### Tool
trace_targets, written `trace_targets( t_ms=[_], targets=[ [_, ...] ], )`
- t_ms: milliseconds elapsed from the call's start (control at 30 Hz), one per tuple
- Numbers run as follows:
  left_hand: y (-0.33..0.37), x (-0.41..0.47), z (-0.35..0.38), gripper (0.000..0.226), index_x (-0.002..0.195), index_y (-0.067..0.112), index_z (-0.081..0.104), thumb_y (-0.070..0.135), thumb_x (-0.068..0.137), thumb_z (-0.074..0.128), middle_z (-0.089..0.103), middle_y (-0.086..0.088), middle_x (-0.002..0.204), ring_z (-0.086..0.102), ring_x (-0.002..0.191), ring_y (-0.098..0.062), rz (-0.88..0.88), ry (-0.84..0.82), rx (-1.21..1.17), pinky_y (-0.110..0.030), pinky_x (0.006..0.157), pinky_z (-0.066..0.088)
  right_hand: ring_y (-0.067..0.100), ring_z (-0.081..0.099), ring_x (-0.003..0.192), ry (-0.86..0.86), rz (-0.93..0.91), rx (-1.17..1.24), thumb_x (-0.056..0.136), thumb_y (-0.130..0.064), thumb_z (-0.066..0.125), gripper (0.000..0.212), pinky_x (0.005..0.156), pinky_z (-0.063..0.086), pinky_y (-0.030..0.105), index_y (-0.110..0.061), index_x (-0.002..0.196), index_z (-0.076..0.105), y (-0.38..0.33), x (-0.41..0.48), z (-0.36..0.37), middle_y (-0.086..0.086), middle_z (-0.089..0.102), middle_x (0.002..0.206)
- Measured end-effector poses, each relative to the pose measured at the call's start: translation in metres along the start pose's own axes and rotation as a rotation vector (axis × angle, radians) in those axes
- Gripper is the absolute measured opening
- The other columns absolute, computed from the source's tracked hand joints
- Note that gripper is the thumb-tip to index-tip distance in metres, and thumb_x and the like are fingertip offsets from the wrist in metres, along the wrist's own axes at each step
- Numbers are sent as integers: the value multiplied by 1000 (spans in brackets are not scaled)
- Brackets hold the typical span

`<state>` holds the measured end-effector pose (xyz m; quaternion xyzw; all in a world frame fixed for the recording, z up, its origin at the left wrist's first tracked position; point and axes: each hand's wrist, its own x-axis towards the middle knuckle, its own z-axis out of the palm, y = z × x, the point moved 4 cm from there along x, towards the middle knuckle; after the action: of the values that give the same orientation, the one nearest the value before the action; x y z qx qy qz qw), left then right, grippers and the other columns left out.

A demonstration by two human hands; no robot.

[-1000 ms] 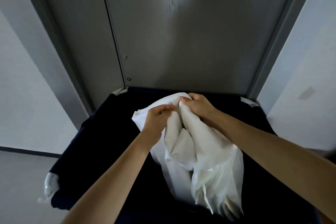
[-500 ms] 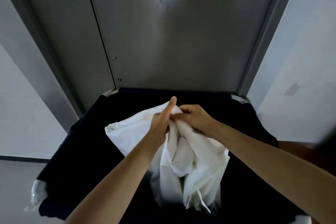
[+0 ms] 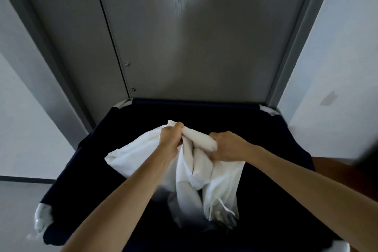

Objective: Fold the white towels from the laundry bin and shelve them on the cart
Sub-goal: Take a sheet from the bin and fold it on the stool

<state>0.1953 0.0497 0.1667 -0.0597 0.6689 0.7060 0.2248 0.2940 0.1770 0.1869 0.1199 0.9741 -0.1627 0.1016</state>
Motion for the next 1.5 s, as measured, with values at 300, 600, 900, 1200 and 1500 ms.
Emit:
trace_targets(
  t_ms=[300,600,900,1200,1500],
  targets=[
    [1,24,-13,23,71,9,51,18,91,55,48,-4,62,47,57,-14,54,51,67,-32,64,43,24,61,92,189,17,44,91,-28,54,23,79,49,32,-10,99,63,20,-12,-7,6,64,95],
    [-7,23,-28,14,65,16,66,7,74,70,67,-4,73,64,79,-22,235,158,386,-35,77,54,9,46,54,403,42,556,81,-9,61,20,46,35,16,5,67,59,-3,8,-37,3,52,59],
    [-12,10,-40,33,59,11,40,-10,82,52,34,2,50,32,45,-9,185,-23,8,-17,40,32,8,47,55,418,92,565,84,-14,56,21,40,33,10,6,78,61,11,27,-52,3,55,65],
    [53,-39,-7,59,38,22,45,-6,88,31,29,12,39,23,27,-1,161,-457,-368,-8,30,19,15,49,70,408,109,417,88,-10,55,28,55,35,20,-13,61,51,41,27,-51,-1,51,63],
    [37,-45,1,25,74,16,61,1,90,48,56,9,58,52,50,-3,298,-161,-169,-18,50,44,15,52,62,241,-33,858,77,-3,66,14,58,41,27,6,70,58,-16,18,7,8,55,64]
  ],
)
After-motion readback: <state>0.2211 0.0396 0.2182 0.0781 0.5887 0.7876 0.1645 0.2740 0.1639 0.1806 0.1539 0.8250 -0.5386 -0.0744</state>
